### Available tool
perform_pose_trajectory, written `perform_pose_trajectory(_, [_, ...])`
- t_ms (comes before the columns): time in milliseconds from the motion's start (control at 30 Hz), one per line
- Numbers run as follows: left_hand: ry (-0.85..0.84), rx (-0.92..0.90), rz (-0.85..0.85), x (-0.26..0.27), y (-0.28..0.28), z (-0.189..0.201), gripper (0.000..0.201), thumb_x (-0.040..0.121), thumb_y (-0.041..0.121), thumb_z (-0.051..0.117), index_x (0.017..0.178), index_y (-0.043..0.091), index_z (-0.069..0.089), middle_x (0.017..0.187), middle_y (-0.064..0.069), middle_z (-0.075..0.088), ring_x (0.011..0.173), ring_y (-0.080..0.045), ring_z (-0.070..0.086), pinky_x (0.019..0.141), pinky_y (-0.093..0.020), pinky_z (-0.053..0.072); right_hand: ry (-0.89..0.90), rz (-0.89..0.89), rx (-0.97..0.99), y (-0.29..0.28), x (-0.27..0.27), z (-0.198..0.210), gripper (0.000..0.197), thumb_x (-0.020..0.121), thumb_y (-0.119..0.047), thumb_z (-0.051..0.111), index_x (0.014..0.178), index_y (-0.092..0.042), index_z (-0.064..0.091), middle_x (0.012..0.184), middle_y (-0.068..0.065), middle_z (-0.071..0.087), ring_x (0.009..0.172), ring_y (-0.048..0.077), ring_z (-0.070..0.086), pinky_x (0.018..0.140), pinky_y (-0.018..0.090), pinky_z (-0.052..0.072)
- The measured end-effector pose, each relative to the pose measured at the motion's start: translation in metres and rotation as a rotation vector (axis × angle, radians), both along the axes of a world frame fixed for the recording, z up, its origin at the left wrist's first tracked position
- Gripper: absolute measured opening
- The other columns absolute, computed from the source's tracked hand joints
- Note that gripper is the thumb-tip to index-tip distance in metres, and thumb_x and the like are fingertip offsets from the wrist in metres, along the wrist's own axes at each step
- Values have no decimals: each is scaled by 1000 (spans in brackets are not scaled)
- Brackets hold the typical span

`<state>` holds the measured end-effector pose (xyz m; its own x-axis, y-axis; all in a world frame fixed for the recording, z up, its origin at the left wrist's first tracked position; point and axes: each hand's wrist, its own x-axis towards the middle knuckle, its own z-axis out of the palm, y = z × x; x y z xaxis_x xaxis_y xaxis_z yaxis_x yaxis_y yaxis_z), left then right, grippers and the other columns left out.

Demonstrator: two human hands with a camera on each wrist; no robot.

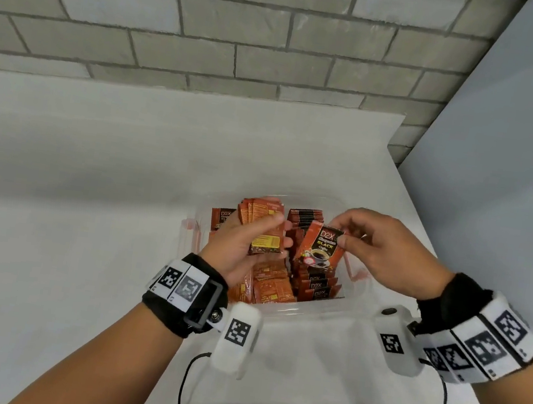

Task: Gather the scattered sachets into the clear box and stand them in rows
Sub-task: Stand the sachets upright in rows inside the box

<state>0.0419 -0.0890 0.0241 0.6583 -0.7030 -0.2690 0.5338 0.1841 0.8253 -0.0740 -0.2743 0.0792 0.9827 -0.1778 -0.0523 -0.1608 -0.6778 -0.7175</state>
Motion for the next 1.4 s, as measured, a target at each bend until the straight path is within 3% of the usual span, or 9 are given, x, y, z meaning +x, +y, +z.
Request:
perform_pose_trajectory(67, [2,17,20,4,4,-2,36,73,24,68,107,15,62,98,-12,72,82,-24,70,83,-44,54,72,22,-54,-5,-8,-4,21,92,-7,57,92,-27,62,89,-3,62,79,7,55,72,17,47])
perform_pose_trajectory(167, [-8,33,20,6,7,-2,37,72,24,69,108,15,62,98,-12,72,83,-24,70,84,-45,54,147,72,-142,-7,-17,-11,23,91,-6,58,91,-28,62,87,-11,61,80,-3,54,69,7,39])
perform_pose_trajectory(433, [-19,76,2,5,6,-4,51,73,24,70,121,15,58,100,-12,72,88,-27,70,81,-44,56,253,152,-228,-4,-18,-24,18,93,-10,55,98,-21,67,91,-11,61,82,6,57,72,11,40])
perform_pose_trajectory(567, [-21,87,-2,5,6,-4,48,73,24,70,119,14,59,101,-13,71,85,-25,70,82,-45,56,286,182,-334,3,-16,-30,20,92,-19,59,104,-25,73,90,-18,56,86,3,53,82,15,40])
perform_pose_trajectory(667, [-17,89,-5,6,6,-4,46,72,24,70,117,16,60,99,-13,72,84,-24,70,80,-44,57,298,179,-385,6,-13,-33,19,91,-21,61,104,-25,74,87,-19,51,86,3,52,80,15,39])
perform_pose_trajectory(867, [-23,99,-18,4,3,-4,42,73,25,70,113,15,62,102,-14,71,84,-24,69,75,-40,58,383,173,-382,9,-4,-34,9,86,-20,68,91,-23,74,86,-15,64,83,6,61,82,19,46])
perform_pose_trajectory(1200, [45,58,-13,4,0,-2,41,73,23,68,110,7,61,101,-19,70,78,-29,71,73,-41,59,463,242,-519,10,7,-33,6,86,-24,69,89,-25,73,93,-13,70,89,7,61,94,25,40])
perform_pose_trajectory(1300, [58,48,-24,4,-1,-1,43,73,21,68,112,4,60,96,-18,71,77,-28,71,71,-41,60,460,243,-508,9,8,-35,4,84,-22,70,87,-24,72,86,-15,66,85,5,59,91,24,41])
perform_pose_trajectory(1400, [79,38,-39,4,0,-1,50,72,17,66,118,1,55,97,-19,71,81,-30,71,68,-41,60,453,177,-355,1,4,-34,6,81,-23,75,83,-24,69,76,-17,62,76,3,59,73,16,43])
